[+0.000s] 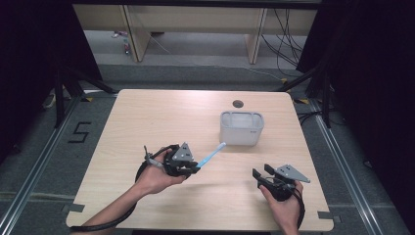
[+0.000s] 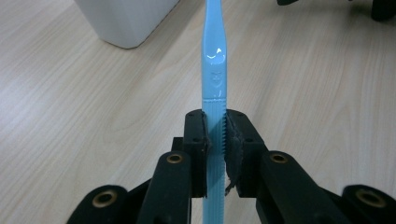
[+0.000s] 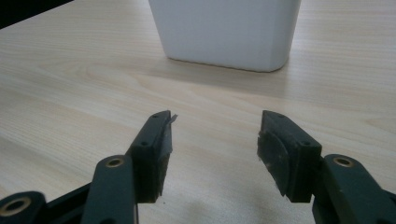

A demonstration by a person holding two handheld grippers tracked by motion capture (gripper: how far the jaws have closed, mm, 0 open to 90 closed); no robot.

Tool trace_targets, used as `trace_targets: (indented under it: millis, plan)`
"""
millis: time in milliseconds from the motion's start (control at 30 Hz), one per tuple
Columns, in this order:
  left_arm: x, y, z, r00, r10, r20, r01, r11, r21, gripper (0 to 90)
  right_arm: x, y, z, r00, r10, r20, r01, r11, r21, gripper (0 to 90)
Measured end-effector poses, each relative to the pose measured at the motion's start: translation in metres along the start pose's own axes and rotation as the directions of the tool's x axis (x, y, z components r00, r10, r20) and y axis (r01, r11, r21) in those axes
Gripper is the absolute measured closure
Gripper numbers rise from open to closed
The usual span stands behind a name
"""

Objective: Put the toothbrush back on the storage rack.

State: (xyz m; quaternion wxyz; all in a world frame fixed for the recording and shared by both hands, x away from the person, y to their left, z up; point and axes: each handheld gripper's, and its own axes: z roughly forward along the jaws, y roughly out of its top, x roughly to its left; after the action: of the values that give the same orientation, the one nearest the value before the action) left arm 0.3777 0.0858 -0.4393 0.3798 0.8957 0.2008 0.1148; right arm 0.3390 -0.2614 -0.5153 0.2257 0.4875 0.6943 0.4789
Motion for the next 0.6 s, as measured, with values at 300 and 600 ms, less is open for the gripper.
trace_targets:
  millis: [300,600]
  plan:
    - [-0.0001,-0.0041,-0.0002,0.9992,-0.038,-0.014,0.036,0.9962,-0.079,78.7,0.0001,0.0000,0.0001,1.0000,-0.004,0.001,0.004,1.000,-0.001,44.8]
    - [-0.0010,-0.0088,0.0017,0.9977,-0.064,-0.022,0.061,0.9882,-0.141,78.7,-0.0001,0.0005,-0.0004,0.9996,-0.020,0.020,0.020,1.000,0.004,45.1]
